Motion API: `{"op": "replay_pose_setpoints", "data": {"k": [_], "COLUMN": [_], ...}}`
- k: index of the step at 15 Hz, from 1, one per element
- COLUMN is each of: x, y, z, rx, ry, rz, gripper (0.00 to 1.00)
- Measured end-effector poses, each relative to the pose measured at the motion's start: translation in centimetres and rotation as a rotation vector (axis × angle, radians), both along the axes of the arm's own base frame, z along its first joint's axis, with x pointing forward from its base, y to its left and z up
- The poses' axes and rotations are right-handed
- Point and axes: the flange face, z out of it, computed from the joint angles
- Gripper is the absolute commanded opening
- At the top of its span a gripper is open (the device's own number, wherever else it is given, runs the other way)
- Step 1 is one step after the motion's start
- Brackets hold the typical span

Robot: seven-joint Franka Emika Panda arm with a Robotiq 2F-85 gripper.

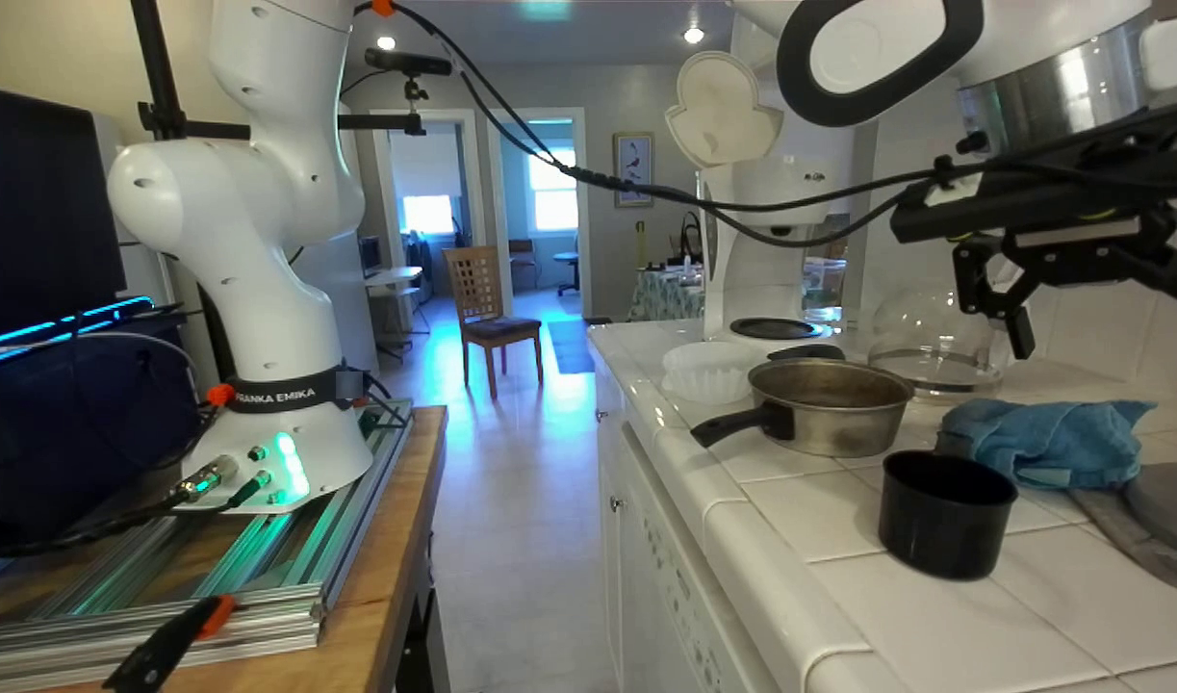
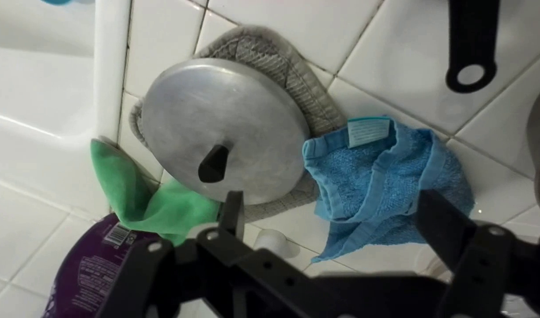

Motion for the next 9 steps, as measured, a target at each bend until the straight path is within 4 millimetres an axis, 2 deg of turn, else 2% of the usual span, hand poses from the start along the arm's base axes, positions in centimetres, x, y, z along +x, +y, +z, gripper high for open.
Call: {"op": "replay_pose_setpoints", "data": {"k": [9], "x": [1.9], "y": [-4.2], "z": [-2.0], "rx": [-0.030], "ry": [0.020], "rz": [0.071], "gripper": [1.00]}}
